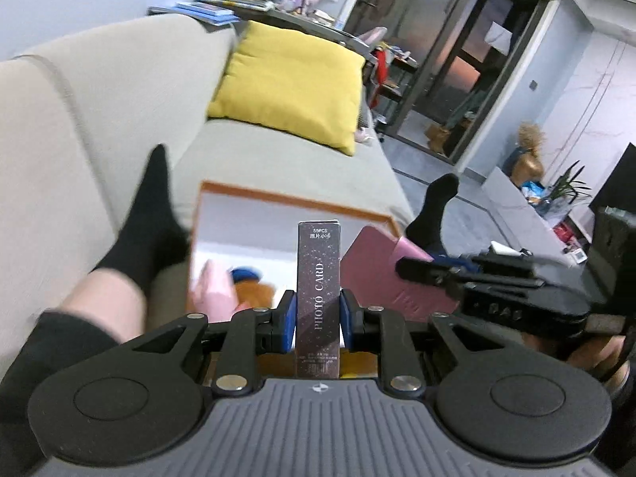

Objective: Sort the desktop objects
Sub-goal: 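Lower the PHOTO CARD box and pink case into the orange box and release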

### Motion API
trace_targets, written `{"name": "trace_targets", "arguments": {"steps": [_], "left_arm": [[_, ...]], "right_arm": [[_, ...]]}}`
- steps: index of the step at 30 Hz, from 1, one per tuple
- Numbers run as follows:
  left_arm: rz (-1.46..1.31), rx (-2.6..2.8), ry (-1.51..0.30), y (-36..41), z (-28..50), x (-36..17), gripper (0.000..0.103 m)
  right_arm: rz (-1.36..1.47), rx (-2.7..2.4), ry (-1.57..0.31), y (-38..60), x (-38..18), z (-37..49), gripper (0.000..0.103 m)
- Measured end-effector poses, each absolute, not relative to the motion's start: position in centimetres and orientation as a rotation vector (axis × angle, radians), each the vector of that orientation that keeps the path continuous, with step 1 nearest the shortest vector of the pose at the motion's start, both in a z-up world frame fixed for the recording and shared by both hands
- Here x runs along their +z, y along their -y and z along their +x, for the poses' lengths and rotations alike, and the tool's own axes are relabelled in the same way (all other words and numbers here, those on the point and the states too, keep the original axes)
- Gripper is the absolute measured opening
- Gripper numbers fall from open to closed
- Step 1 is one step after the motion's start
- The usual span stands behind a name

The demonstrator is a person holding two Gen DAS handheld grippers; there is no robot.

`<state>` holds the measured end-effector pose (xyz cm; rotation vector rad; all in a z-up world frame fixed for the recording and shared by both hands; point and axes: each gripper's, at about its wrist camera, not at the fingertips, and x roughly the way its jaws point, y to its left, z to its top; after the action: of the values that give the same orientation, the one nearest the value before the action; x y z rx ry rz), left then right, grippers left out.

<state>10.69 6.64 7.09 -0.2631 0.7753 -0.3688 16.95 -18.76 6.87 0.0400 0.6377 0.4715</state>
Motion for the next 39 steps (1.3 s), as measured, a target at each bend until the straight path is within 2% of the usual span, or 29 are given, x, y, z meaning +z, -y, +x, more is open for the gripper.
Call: {"name": "trace_targets", "arguments": {"steps": [4, 10, 21, 33, 39], "left_arm": [[-0.258, -0.381, -0.830, -4.0, 15.3, 5.6, 0.025], [-0.246, -0.360, -0.983, -1.0, 20.4, 0.0, 0.025], [-0.085, -0.308, -1.157, 1.2, 22.0, -5.3, 0.025], [-0.117, -0.310, -1.192, 0.2, 22.0, -5.3, 0.027], [-0.144, -0.334, -1.137, -0.9, 21.0, -3.8, 0.031]], "right_arm": [[0.132, 0.396, -0.685, 19.7, 4.5, 19.7, 0.022], [0.245, 0.291, -0.772, 20.9, -0.1, 23.3, 0.022], [0.368, 0.274, -0.903, 20.1, -5.1, 24.9, 0.022], [0.443, 0.327, -1.011, 19.2, -6.3, 25.0, 0.022], [0.436, 0.348, -1.020, 18.5, -6.1, 25.0, 0.023]]}}
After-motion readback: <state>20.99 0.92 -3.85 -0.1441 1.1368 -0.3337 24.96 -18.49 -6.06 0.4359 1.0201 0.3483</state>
